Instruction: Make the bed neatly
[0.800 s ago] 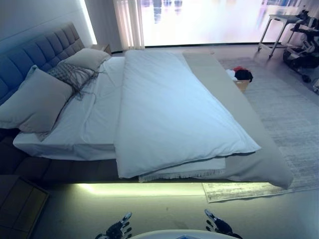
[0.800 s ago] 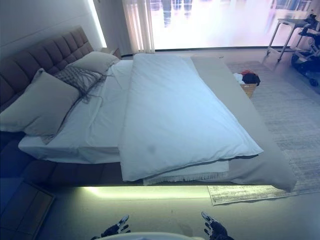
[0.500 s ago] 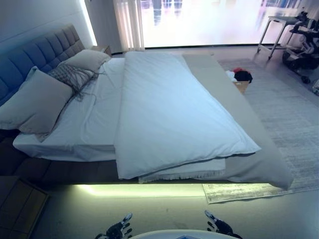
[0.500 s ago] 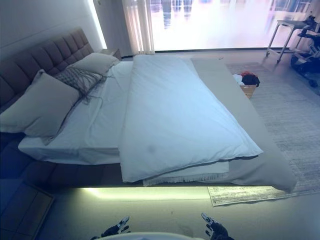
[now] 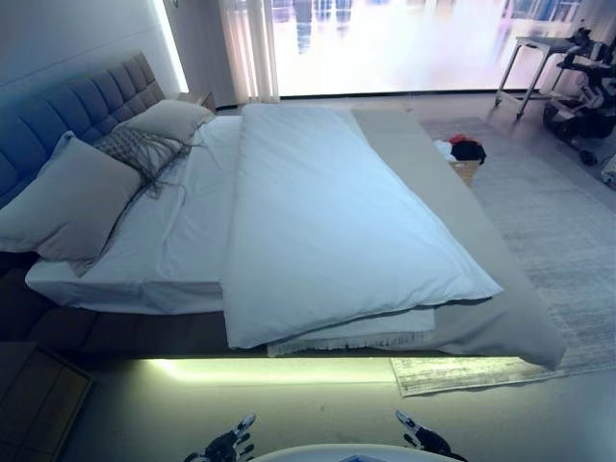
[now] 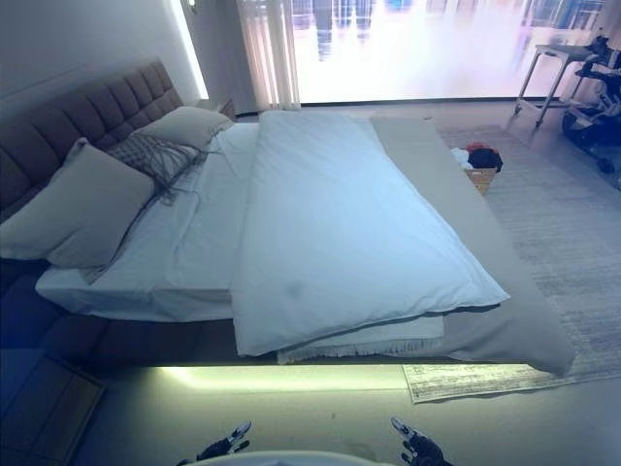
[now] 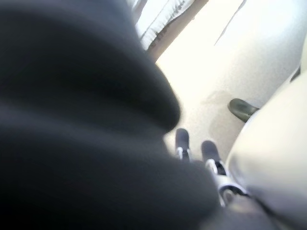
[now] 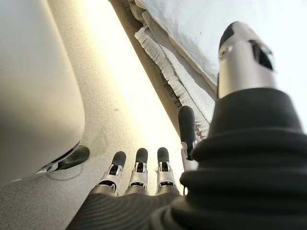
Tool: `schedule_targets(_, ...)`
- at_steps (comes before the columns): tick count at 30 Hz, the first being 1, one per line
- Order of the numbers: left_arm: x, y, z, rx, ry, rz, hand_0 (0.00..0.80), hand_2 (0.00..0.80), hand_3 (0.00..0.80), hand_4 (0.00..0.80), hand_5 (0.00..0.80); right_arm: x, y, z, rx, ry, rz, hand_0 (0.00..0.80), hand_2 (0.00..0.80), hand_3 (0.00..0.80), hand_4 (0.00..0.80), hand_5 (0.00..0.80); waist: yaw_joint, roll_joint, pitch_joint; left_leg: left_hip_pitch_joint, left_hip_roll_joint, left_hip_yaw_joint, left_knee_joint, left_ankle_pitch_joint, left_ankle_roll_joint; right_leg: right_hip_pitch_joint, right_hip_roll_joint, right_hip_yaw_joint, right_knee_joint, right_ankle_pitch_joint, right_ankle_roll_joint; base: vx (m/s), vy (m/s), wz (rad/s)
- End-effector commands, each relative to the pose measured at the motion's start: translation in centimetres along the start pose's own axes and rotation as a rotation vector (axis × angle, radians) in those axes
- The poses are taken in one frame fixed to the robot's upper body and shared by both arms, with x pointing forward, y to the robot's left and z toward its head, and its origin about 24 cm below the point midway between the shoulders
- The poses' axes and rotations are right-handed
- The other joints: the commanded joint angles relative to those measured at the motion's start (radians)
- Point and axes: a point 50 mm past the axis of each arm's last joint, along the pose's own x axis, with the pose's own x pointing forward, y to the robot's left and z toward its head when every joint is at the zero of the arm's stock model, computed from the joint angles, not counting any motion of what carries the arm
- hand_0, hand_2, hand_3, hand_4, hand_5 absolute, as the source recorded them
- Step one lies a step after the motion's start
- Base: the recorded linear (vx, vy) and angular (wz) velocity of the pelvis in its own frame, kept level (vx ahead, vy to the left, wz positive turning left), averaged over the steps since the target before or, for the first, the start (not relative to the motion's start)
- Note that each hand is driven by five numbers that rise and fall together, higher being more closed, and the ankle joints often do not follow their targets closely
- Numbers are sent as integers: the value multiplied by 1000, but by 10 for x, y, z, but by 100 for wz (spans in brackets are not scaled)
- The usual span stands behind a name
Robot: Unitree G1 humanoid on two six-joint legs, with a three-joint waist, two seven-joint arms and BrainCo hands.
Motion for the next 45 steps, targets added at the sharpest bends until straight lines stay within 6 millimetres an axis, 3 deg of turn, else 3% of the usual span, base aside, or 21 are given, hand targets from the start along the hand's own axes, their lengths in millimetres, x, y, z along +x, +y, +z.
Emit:
schedule_targets(1,8,-18,9,64,27,-24,0,0,0,0,0,9,18,19,-7,-13,40,0,0,0,0,0,7,-22,53,0,-43,22,6,-53,27,18,-55,-35,8,-7,83,0,0,0)
schedule_targets(9,8,-15,11,81,27,5,0,0,0,0,0,10,23,16,-14,11,56,0,0,0,0,0,-5,-22,65,18,-41,24,6,-54,36,21,-45,-23,50,-34,71,29,-40,0)
schedule_targets(11,8,-15,12,93,7,13,0,0,0,0,0,10,21,14,-40,30,56,0,0,0,0,0,-2,-23,69,29,-53,0,13,-55,45,22,-37,-2,60,-42,61,65,-45,-1)
schedule_targets(14,7,-14,20,57,-65,32,0,0,0,0,0,11,22,21,-96,30,61,0,0,0,0,0,16,-40,103,-38,-42,-28,170,-83,27,2,-54,2,109,-51,39,-8,21,-1)
schedule_targets(16,8,-17,28,70,-102,29,0,0,0,0,0,12,17,31,-57,4,29,0,0,0,0,0,27,-40,134,-99,10,-23,173,-20,-8,-3,-55,6,127,-48,35,-16,203,-9)
schedule_targets(20,11,-27,39,76,-137,27,0,0,0,0,0,11,1,52,-74,-21,-18,0,0,0,0,0,44,-15,185,-211,158,-14,45,194,-87,37,-75,30,91,-64,55,50,362,-13)
schedule_targets(22,11,-28,44,69,-163,40,0,0,0,0,0,9,-8,54,-61,-29,-40,0,0,0,0,0,45,-7,190,-259,194,-1,18,203,-100,62,-99,23,88,-83,66,118,377,1)
schedule_targets(25,10,-22,41,16,-163,64,0,0,0,0,0,8,-10,51,-36,-39,-57,0,0,0,0,0,46,2,177,-253,189,12,13,176,-97,97,-154,1,113,-114,104,212,370,5)
schedule_targets(26,8,-15,39,22,-157,76,0,0,0,0,0,7,-8,45,-20,-35,-55,0,0,0,0,0,51,-1,166,-237,179,6,22,170,-94,114,-177,-4,126,-119,128,215,237,-15)
schedule_targets(30,2,1,43,76,-150,114,0,0,0,0,0,6,-4,27,-45,4,-2,0,0,0,0,0,54,-20,145,-209,159,19,49,142,-88,113,-226,-6,131,-100,169,123,115,-31)
schedule_targets(35,1,4,54,73,-154,124,0,0,0,0,0,10,11,39,-60,-33,60,0,0,0,0,0,76,-29,143,-301,181,10,143,120,-97,97,-247,0,113,-95,184,-1,4,-1)
schedule_targets(38,3,-1,43,48,-119,115,0,0,0,0,0,12,17,44,-40,-58,88,0,0,0,0,0,90,-32,146,-362,197,-17,218,107,-111,108,-253,11,106,-101,189,64,40,-8)
schedule_targets(41,4,0,31,33,-90,132,0,0,0,0,0,13,19,49,-39,-75,73,0,0,0,0,0,98,-38,149,-403,178,-48,309,70,-111,115,-270,28,97,-96,200,75,113,-1)
schedule_targets(45,2,4,31,43,-93,148,0,0,0,0,0,12,11,56,0,-91,3,0,0,0,0,0,82,-45,149,-400,162,2,364,25,-85,114,-317,28,124,-81,217,137,212,3)
